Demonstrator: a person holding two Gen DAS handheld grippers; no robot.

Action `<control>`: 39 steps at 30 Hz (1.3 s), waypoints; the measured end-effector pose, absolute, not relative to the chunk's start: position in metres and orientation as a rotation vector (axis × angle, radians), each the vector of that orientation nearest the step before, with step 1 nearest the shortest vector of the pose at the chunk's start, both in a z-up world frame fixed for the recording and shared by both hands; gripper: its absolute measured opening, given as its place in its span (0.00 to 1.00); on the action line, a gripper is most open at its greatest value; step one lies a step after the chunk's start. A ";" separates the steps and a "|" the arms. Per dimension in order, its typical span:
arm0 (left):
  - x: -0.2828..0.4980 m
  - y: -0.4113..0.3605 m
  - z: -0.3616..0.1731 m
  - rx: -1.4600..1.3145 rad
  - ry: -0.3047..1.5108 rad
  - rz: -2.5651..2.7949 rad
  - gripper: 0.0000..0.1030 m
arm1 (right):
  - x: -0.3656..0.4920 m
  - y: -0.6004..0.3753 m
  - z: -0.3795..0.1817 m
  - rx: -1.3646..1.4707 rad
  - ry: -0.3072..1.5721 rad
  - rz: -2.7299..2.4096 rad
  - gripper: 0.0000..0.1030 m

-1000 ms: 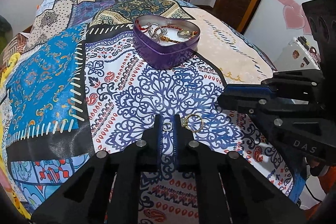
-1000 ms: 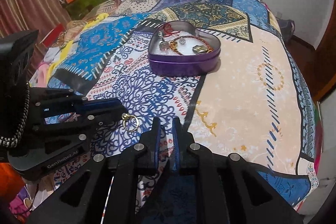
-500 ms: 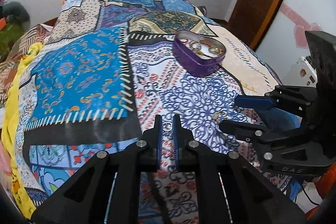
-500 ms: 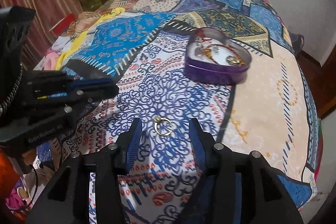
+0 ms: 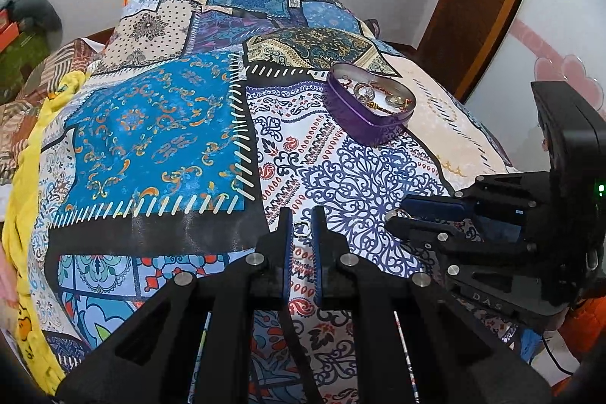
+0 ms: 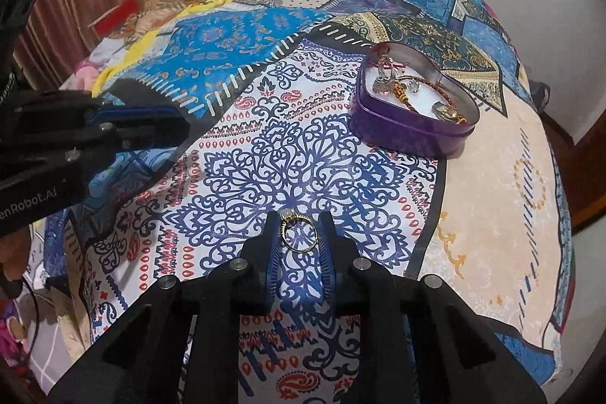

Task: Organize jewelry
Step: 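Carry the silver ring with the left tool while the right tool carries the gold ring to the tin, then open the left tool into the tin while the right tool releases the gold ring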

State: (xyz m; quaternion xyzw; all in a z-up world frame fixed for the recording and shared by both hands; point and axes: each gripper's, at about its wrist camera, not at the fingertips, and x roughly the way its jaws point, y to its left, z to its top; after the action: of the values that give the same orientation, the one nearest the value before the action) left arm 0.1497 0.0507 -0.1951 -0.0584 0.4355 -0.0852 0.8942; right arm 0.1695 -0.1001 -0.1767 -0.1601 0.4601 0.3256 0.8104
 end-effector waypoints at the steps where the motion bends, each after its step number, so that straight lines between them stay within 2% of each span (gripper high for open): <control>1: 0.150 0.050 -0.194 -0.121 0.902 -0.178 0.08 | 0.169 -0.099 -0.177 -0.342 0.981 0.692 0.17; 27: 0.208 0.010 -0.139 -0.068 0.767 -0.241 0.08 | 0.219 -0.159 -0.098 -0.123 0.763 0.547 0.17; 39: 0.249 -0.002 -0.129 -0.074 0.730 -0.280 0.08 | 0.242 -0.157 -0.095 -0.107 0.734 0.557 0.17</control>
State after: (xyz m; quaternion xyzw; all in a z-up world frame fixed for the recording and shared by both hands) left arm 0.2485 -0.0018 -0.1289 -0.0362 0.3555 -0.1364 0.9240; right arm 0.2421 -0.1570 -0.0953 -0.0518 0.3541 0.2685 0.8943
